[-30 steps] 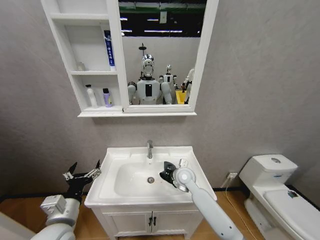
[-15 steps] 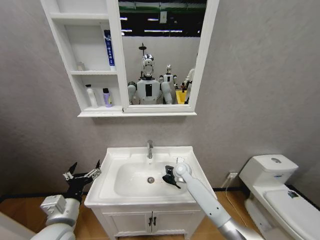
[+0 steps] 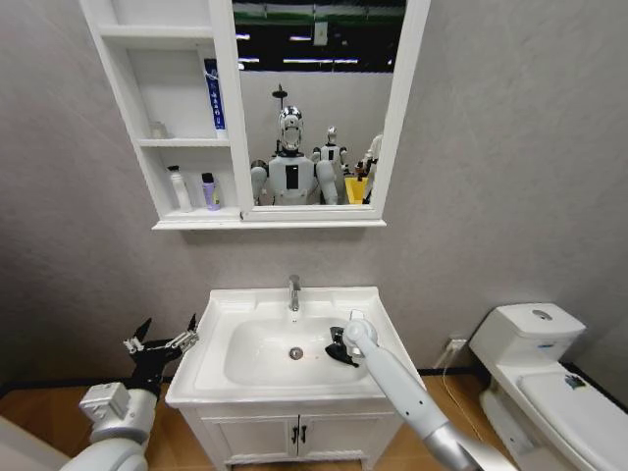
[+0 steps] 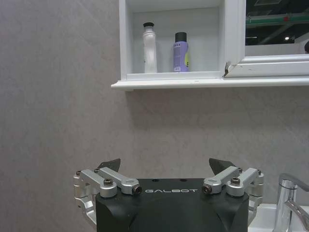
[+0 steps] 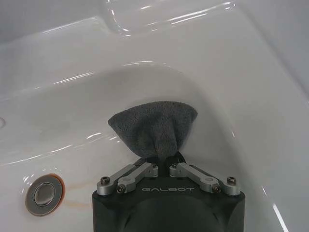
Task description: Move facial cleanser and shampoo from washbasin to cabinet, then wipe washbasin with towel.
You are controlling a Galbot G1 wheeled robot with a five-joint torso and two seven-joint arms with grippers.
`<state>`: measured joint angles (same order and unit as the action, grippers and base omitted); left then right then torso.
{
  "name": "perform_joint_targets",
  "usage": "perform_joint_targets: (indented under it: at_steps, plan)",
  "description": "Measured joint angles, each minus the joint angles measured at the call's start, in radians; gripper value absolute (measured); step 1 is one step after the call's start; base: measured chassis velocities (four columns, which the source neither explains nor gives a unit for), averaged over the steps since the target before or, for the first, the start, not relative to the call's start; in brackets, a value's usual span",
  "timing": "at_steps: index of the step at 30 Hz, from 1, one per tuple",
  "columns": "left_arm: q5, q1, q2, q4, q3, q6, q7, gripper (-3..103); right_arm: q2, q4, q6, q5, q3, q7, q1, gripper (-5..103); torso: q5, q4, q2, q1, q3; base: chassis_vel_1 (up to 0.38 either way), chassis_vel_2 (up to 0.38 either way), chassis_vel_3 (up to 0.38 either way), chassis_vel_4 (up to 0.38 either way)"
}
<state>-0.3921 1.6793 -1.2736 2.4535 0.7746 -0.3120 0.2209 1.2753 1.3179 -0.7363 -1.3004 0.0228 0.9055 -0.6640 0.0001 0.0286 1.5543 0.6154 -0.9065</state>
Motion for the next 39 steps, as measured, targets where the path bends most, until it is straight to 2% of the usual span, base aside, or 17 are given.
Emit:
perform_joint_targets:
  at_steps: [11,25,30,32,39]
  plan:
    - [0.000,0.000,0.000,0.000,0.000,0.000,0.000,100,0.041,-0.075,0.028,0.086,0.009,-0.089,0.000,5,-0.0002,0.0001,0.000,0.000,0.000,0.000,0.000,0.000,0.000]
    - [0.000,0.000,0.000,0.000,0.000,0.000,0.000,100,0.080,-0.122,0.043,0.143,0.001,-0.157,-0.002,5,-0.0004,0.0003,0.000,0.000,0.000,0.000,0.000,0.000,0.000]
    - [0.000,0.000,0.000,0.000,0.000,0.000,0.000,100,0.101,-0.149,0.045,0.173,-0.004,-0.233,-0.005,5,-0.0003,0.0004,0.000,0.000,0.000,0.000,0.000,0.000,0.000]
    - [0.000,0.000,0.000,0.000,0.000,0.000,0.000,100,0.114,-0.166,0.035,0.181,-0.007,-0.303,-0.004,5,-0.0002,0.0003,0.000,0.000,0.000,0.000,0.000,0.000,0.000]
    - [0.000,0.000,0.000,0.000,0.000,0.000,0.000,100,0.134,-0.202,0.040,0.241,-0.018,-0.391,-0.002,5,-0.0002,0.0002,0.000,0.000,0.000,0.000,0.000,0.000,0.000]
